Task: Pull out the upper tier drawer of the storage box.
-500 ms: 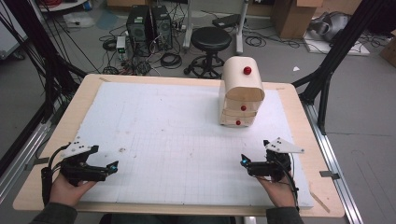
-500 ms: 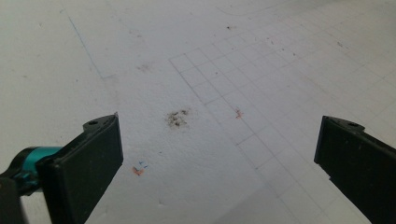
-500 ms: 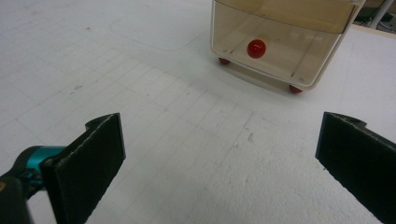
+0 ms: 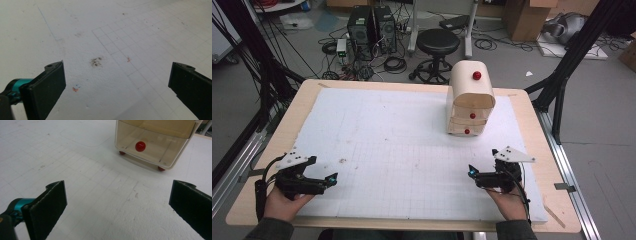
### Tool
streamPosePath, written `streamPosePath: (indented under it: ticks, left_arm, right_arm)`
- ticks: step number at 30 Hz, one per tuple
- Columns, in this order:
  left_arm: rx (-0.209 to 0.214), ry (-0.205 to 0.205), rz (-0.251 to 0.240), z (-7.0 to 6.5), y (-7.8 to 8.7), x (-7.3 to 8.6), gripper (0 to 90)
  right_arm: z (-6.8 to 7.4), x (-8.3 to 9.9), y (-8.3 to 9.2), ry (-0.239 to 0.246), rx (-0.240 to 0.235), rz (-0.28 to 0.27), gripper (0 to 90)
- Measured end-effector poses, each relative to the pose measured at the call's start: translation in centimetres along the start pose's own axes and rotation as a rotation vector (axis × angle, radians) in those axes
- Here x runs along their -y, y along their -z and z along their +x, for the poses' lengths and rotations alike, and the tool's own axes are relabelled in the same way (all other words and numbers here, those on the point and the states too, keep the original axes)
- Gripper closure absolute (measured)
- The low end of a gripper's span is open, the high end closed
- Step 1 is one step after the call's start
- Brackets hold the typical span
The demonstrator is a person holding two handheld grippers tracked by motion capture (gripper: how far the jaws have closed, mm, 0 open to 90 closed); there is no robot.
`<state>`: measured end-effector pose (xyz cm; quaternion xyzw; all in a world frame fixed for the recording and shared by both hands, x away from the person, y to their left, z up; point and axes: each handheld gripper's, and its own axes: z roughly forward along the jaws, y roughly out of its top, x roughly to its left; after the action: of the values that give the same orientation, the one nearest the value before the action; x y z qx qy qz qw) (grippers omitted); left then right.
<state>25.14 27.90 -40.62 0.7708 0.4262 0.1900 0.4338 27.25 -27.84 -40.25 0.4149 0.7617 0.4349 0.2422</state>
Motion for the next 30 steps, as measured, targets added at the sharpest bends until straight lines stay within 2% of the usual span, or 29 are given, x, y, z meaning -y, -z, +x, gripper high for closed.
streamPosePath:
  ticks: [6,8,13,18,22,26,30]
  left_arm:
    - [0.002,-0.002,-0.005,0.0,-0.1,-0.1,1.7]
    - [0.003,0.000,-0.004,-0.1,-0.1,0.0,1.7]
    - [0.002,0.000,-0.001,-0.1,-0.1,0.1,1.7]
    - [0.001,0.006,-0.005,-0.1,-0.1,0.1,1.7]
    - [0.004,0.006,-0.004,-0.1,-0.1,0.1,1.7]
    - [0.002,0.008,-0.006,0.0,-0.1,0.1,1.7]
    - [0.001,0.014,-0.011,0.1,0.1,0.1,1.7]
  right_arm:
    - [0.0,-0.1,0.1,-0.001,-0.006,-0.007,0.3]
    - [0.1,-0.1,0.0,-0.004,-0.009,0.007,0.3]
    - [0.3,-0.3,-0.3,0.021,0.008,0.035,0.3]
    - [0.5,-0.6,-0.4,0.030,0.023,0.040,0.3]
    - [0.7,-0.8,-0.5,0.012,0.026,0.038,0.3]
    - [1.1,-1.4,-0.7,0.020,0.060,0.038,0.3]
    - [1.6,-1.9,-1.1,0.004,0.090,0.026,0.3]
